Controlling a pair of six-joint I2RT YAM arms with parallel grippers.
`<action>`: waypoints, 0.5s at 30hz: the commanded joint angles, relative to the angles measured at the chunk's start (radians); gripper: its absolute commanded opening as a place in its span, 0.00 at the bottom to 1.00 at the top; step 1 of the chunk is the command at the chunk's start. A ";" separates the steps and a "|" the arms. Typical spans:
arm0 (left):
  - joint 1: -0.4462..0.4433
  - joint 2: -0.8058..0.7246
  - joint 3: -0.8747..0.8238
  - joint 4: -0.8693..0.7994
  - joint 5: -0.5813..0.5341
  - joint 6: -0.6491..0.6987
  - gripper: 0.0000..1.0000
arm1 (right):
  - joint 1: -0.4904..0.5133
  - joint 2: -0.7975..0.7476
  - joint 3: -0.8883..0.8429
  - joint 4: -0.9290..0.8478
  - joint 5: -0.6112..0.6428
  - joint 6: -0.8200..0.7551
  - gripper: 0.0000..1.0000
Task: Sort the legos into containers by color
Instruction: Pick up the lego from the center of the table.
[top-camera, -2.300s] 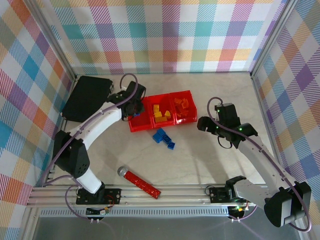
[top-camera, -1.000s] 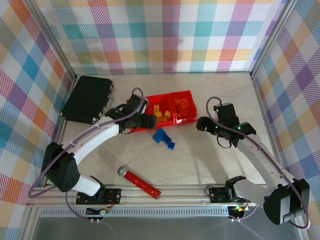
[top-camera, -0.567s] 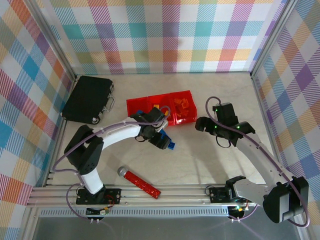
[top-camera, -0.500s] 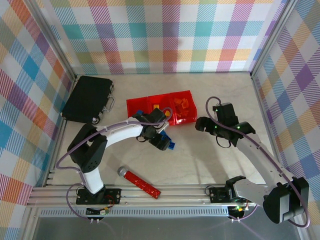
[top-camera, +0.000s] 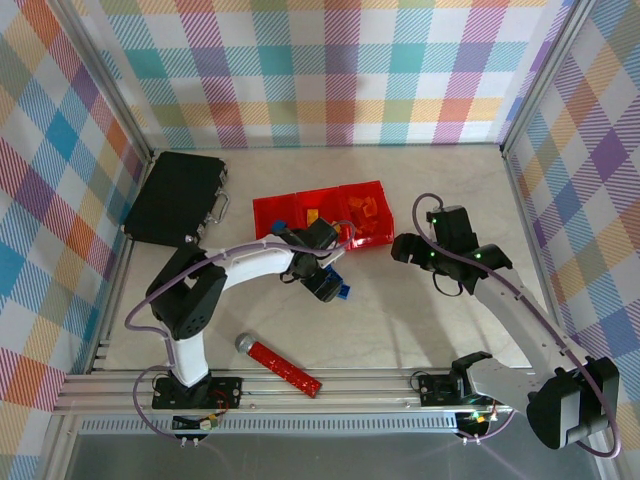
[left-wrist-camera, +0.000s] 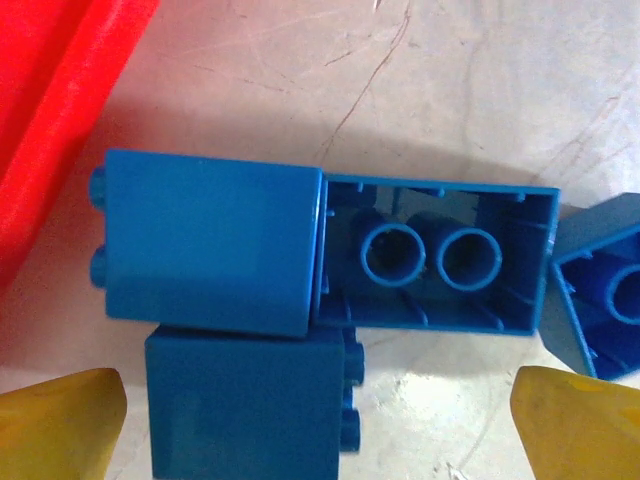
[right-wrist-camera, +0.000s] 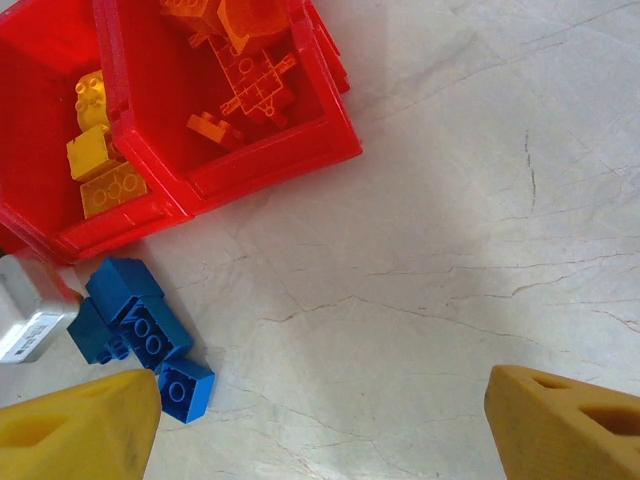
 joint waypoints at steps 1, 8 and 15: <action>0.001 0.032 0.028 0.005 -0.011 0.041 0.95 | -0.005 -0.003 0.004 -0.009 0.020 -0.011 0.85; 0.028 0.063 0.042 0.013 0.001 0.013 0.79 | -0.005 -0.015 -0.002 -0.014 0.032 -0.014 0.85; 0.040 0.012 0.003 0.023 0.032 -0.008 0.60 | -0.005 -0.008 0.004 -0.008 0.032 -0.010 0.85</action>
